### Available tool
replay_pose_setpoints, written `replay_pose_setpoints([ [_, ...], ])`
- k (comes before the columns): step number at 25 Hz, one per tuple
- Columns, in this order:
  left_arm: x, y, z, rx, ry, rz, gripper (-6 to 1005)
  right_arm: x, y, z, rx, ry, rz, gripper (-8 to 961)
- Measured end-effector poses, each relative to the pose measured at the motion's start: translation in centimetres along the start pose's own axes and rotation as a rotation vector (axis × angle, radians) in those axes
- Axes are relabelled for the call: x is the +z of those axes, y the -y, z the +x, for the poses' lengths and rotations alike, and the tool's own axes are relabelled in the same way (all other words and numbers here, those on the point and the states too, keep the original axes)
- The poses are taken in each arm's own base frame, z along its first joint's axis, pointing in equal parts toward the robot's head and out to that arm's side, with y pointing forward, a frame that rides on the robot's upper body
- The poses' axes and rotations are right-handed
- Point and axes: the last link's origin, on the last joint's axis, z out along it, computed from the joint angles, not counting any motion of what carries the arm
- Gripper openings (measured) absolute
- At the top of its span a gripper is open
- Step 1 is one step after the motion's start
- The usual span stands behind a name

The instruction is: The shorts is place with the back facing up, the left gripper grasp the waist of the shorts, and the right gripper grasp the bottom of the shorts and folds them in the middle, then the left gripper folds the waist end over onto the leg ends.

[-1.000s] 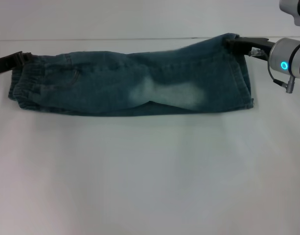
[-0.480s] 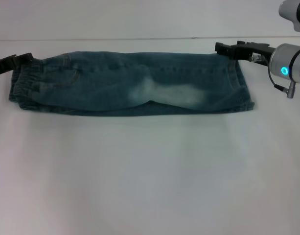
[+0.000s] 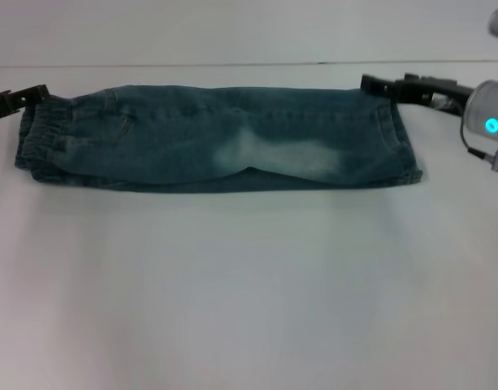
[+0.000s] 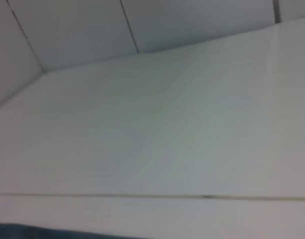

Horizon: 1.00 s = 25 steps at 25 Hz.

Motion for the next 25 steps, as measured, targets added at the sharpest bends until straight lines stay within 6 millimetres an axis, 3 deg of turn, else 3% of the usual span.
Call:
replay_pose_setpoints([
  [2, -1.0, 0.3, 0.2, 0.014, 0.013, -0.026, 938, -1.0, -0.1, -0.7, 0.01, 0.028, -0.078, 925],
  [7, -3.6, 1.7, 0.0, 0.066, 0.069, -0.059, 937, -4.9, -1.6, -2.0, -0.058, 0.057, -0.376, 935],
  [12, -5.1, 2.5, -0.6, 0.12, 0.134, -0.055, 937, -8.7, -3.6, -0.9, -0.195, -0.031, -0.642, 935],
  [17, -4.2, 2.0, -0.8, 0.249, 0.223, -0.023, 936, -10.3, -4.8, 1.4, -0.245, -0.14, -0.769, 936],
  [25, -2.0, 1.2, -0.6, 0.363, 0.256, 0.038, 935, -10.3, -5.3, 3.5, -0.217, -0.162, -0.769, 929],
])
